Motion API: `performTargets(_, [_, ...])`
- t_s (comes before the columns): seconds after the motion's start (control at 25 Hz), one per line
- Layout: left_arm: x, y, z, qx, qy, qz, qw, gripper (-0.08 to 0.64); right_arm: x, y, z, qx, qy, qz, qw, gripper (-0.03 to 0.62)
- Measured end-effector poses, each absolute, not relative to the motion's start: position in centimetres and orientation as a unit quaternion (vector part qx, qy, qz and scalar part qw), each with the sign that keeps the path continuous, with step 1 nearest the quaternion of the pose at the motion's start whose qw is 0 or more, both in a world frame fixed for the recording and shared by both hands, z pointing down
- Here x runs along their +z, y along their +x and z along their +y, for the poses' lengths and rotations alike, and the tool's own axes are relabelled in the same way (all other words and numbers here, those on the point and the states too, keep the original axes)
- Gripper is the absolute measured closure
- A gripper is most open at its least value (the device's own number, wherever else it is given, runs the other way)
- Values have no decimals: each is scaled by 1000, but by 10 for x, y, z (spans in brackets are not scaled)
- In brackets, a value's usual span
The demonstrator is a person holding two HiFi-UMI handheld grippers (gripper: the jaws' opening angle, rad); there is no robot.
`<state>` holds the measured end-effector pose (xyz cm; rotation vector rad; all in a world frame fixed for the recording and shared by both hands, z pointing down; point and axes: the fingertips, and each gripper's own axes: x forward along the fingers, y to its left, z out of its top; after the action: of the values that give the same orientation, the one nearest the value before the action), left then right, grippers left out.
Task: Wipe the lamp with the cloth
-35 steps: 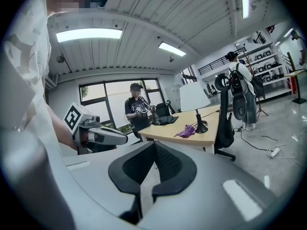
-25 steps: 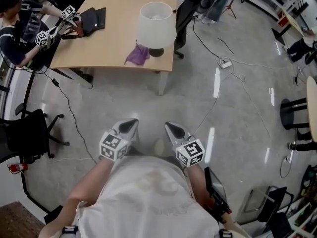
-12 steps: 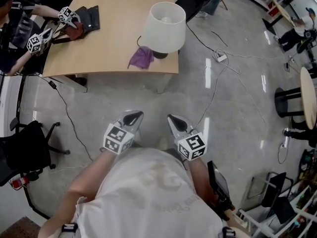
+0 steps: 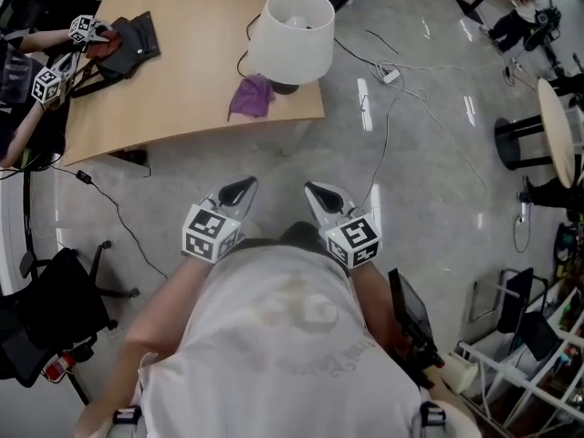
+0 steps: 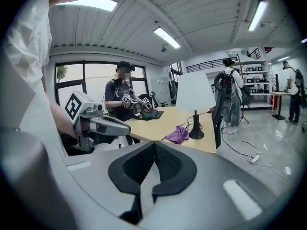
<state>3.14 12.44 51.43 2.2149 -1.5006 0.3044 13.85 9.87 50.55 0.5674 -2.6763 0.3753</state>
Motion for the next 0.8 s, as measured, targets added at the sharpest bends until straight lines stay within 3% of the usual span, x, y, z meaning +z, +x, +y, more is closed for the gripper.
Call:
performTargets(0.44, [512, 17, 61, 115, 799, -549, 214, 558, 516, 118, 39, 132, 188, -954, 192, 578])
performTargets(0.8, [511, 61, -8, 128, 792, -555, 219, 558, 518, 153, -29, 135, 168, -961, 173, 578])
